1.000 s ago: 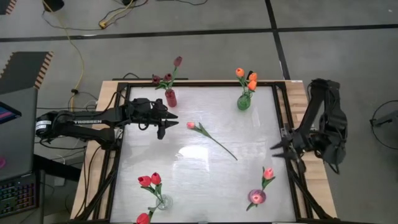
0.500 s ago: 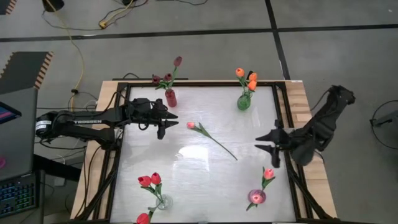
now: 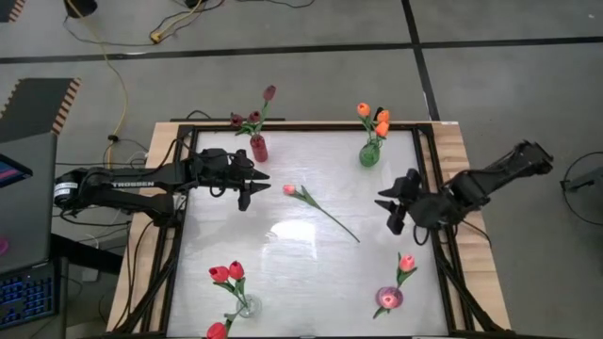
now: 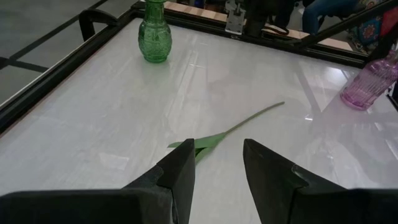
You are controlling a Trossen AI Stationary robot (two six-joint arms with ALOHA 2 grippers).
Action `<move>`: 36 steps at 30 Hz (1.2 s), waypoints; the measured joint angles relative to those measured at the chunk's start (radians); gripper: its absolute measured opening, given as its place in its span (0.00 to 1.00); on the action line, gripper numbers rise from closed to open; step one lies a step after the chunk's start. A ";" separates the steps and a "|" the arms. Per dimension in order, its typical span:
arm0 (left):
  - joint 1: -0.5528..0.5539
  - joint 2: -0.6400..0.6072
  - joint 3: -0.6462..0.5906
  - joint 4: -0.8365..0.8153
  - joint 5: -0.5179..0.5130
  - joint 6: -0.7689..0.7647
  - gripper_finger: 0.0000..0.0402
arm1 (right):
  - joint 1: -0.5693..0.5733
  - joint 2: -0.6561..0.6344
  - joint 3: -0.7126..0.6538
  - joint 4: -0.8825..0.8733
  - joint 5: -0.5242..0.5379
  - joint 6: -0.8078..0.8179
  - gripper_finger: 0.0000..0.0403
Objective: Sort flowers into vase by color
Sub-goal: Put the pink flower into the purple vase
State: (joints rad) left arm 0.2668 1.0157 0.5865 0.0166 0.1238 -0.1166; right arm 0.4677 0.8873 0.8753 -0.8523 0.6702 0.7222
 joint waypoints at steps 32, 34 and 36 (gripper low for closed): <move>0.000 0.000 0.000 0.000 0.000 0.000 0.30 | -0.428 0.374 0.000 0.324 -0.334 -0.259 0.38; 0.000 0.000 0.000 0.000 0.000 0.000 0.30 | -0.437 0.407 0.000 0.377 -0.361 -0.285 0.38; 0.000 0.000 0.000 0.000 0.000 0.000 0.30 | -0.445 0.440 0.000 0.437 -0.380 -0.307 0.38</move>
State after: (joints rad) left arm 0.2669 1.0157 0.5869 0.0166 0.1241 -0.1165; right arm 0.0229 1.3277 0.8753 -0.4156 0.2904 0.4151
